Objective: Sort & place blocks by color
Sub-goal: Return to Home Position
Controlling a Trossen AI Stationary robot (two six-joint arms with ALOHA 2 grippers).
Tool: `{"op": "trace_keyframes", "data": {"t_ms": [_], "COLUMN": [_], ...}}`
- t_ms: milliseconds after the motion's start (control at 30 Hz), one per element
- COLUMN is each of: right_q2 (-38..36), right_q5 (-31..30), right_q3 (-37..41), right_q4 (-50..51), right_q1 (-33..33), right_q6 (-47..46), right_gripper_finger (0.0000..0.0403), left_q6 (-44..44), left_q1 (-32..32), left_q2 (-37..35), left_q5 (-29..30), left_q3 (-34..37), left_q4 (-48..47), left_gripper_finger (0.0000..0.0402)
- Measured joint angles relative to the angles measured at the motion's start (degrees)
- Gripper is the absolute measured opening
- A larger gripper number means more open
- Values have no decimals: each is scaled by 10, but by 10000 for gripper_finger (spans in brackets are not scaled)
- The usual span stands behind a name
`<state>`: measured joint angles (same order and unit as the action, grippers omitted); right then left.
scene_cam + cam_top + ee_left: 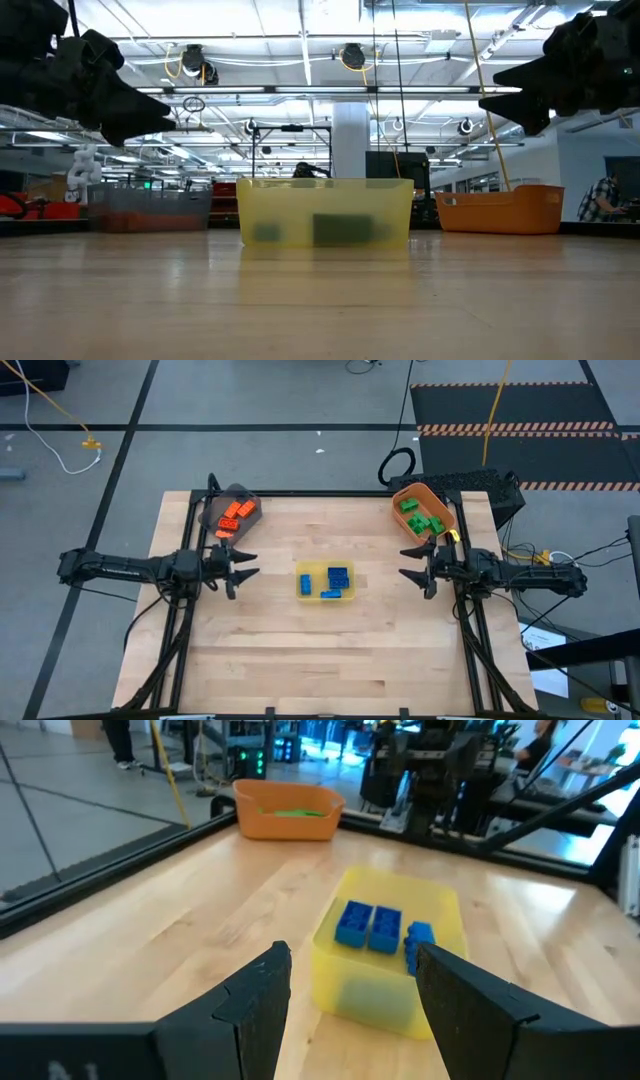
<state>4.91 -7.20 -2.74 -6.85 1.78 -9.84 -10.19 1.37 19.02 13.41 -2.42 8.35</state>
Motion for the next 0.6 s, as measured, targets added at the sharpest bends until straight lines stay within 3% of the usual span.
{"op": "trace_keyframes", "data": {"t_ms": [333, 600], "right_q2": [0, 0], "right_q5": [29, 12], "right_q3": [-6, -7], "right_q4": [-19, 20], "right_q1": [0, 0], "right_q6": [0, 25], "right_gripper_finger": [279, 279], "left_q6": [10, -10], "left_q1": [-6, -4], "left_q2": [-90, -162], "left_q5": [8, 16], "left_q3": [0, -1], "left_q4": [-53, -109], "left_gripper_finger": [211, 211]}}
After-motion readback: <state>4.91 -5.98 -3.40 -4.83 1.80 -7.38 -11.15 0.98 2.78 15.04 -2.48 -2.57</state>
